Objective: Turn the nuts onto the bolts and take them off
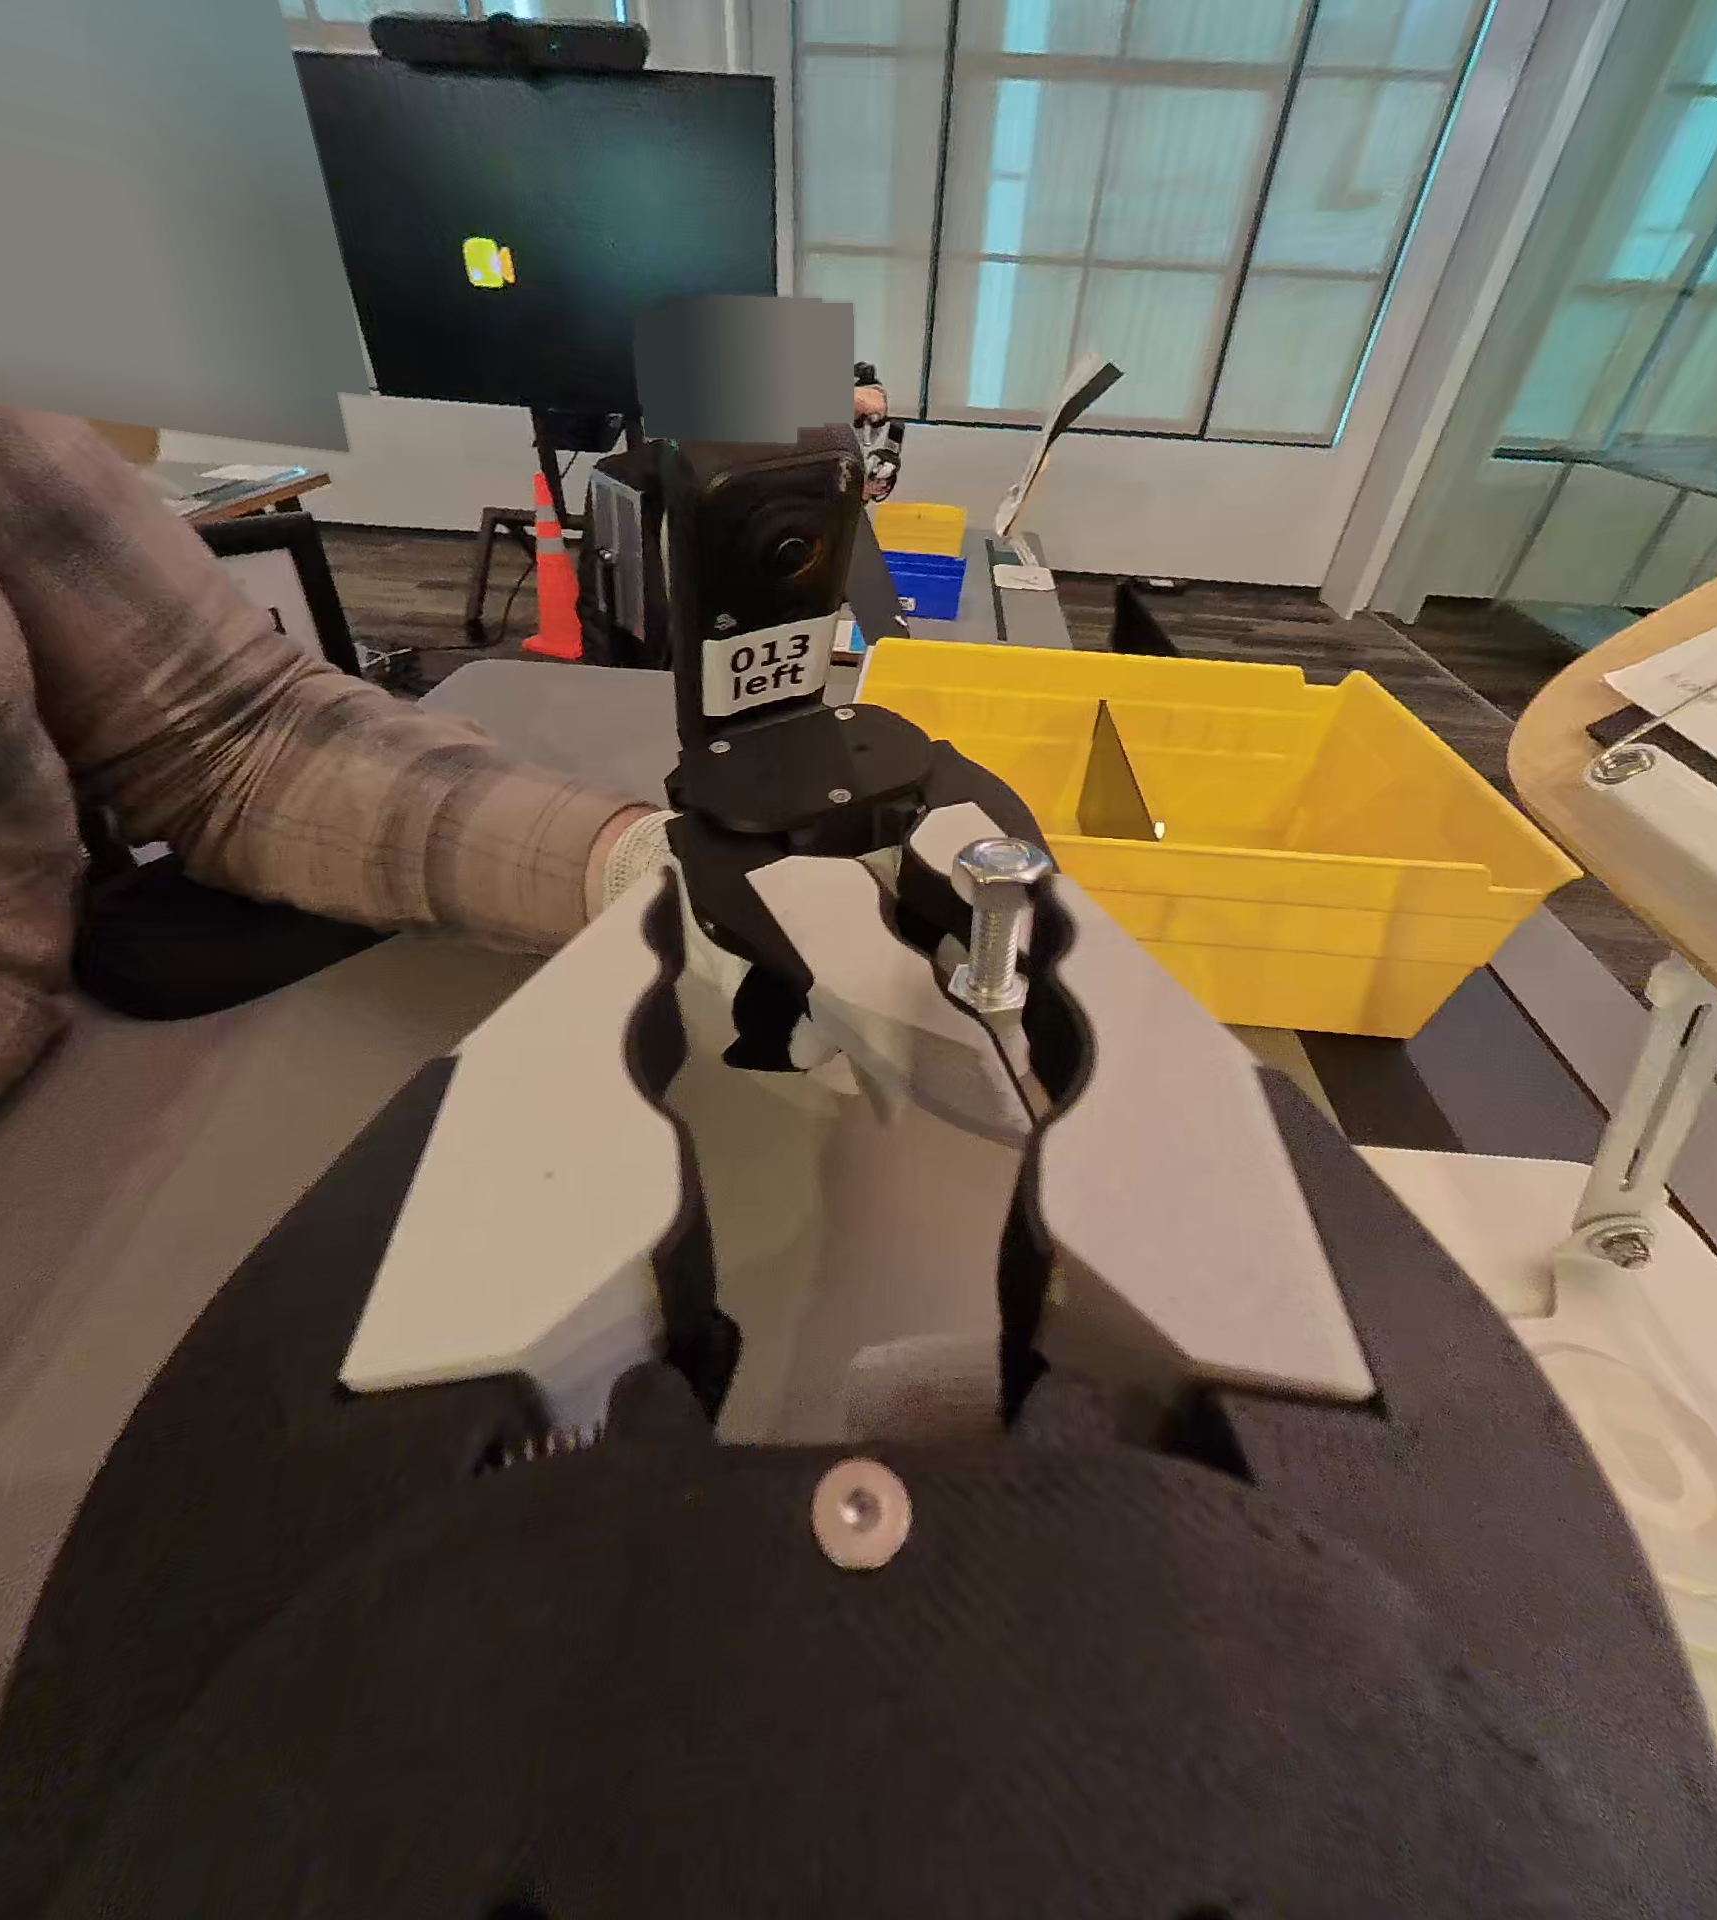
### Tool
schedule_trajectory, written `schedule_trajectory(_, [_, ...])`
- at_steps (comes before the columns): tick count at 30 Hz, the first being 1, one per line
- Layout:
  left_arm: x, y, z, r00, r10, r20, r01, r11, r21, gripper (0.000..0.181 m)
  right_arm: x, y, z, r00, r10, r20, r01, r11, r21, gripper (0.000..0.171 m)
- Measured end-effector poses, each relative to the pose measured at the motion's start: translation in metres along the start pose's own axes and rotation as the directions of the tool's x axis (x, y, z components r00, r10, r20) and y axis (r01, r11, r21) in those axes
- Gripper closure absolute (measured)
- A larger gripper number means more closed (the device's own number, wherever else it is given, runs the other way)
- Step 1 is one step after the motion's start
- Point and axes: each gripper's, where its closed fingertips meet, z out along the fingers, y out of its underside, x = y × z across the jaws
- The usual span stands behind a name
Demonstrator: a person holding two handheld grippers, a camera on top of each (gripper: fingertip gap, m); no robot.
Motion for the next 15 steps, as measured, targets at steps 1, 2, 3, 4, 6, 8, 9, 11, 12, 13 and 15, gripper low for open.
schedule_trajectory(1, [-0.001,0.0,0.0,1.0,0.0,0.006,0.0,1.0,-0.001,0.167,-0.01,-0.001,-0.004,0.998,-0.001,0.066,0.001,1.0,0.0,0.138])
schedule_trajectory(2, [-0.002,0.0,-0.001,1.0,-0.004,0.007,0.004,1.0,0.0,0.167,-0.023,-0.004,-0.008,0.989,0.002,0.145,-0.004,1.0,0.016,0.162])
schedule_trajectory(3, [-0.002,-0.001,-0.001,1.0,-0.005,0.006,0.005,1.0,0.006,0.167,-0.02,-0.007,-0.01,0.991,0.0,0.13,-0.004,0.999,0.032,0.162])
schedule_trajectory(4, [-0.002,-0.002,-0.002,1.0,-0.005,0.005,0.005,1.0,0.009,0.167,-0.013,-0.007,-0.011,0.996,0.004,0.091,-0.006,1.0,0.026,0.155])
schedule_trajectory(6, [-0.001,-0.002,-0.001,1.0,0.0,0.001,0.0,1.0,0.005,0.167,-0.001,-0.008,-0.009,1.0,0.011,0.02,-0.011,0.999,0.038,0.129])
schedule_trajectory(8, [0.0,-0.001,0.0,1.0,0.004,-0.001,-0.004,1.0,0.0,0.167,0.009,-0.006,-0.005,0.999,0.011,-0.043,-0.009,0.999,0.032,0.1])
schedule_trajectory(9, [0.001,0.0,0.0,1.0,0.002,-0.002,-0.002,1.0,0.0,0.167,0.008,-0.003,-0.003,0.999,0.009,-0.043,-0.009,1.0,0.02,0.098])
schedule_trajectory(11, [0.001,0.0,0.0,1.0,0.004,-0.002,-0.004,1.0,-0.003,0.167,0.007,0.0,0.0,0.999,0.005,-0.037,-0.005,1.0,0.006,0.098])
schedule_trajectory(12, [0.0,0.0,0.0,1.0,0.003,0.0,-0.003,1.0,-0.004,0.167,0.005,0.001,0.001,1.0,0.003,-0.026,-0.003,1.0,-0.001,0.102])
schedule_trajectory(13, [0.0,0.0,0.0,1.0,0.002,-0.002,-0.002,1.0,-0.003,0.167,0.002,0.002,0.0,1.0,0.002,-0.006,-0.002,1.0,-0.011,0.109])
schedule_trajectory(15, [-0.001,0.0,0.0,1.0,-0.002,0.001,0.002,1.0,-0.005,0.167,-0.021,0.005,-0.006,0.99,0.009,0.142,-0.005,1.0,-0.031,0.164])
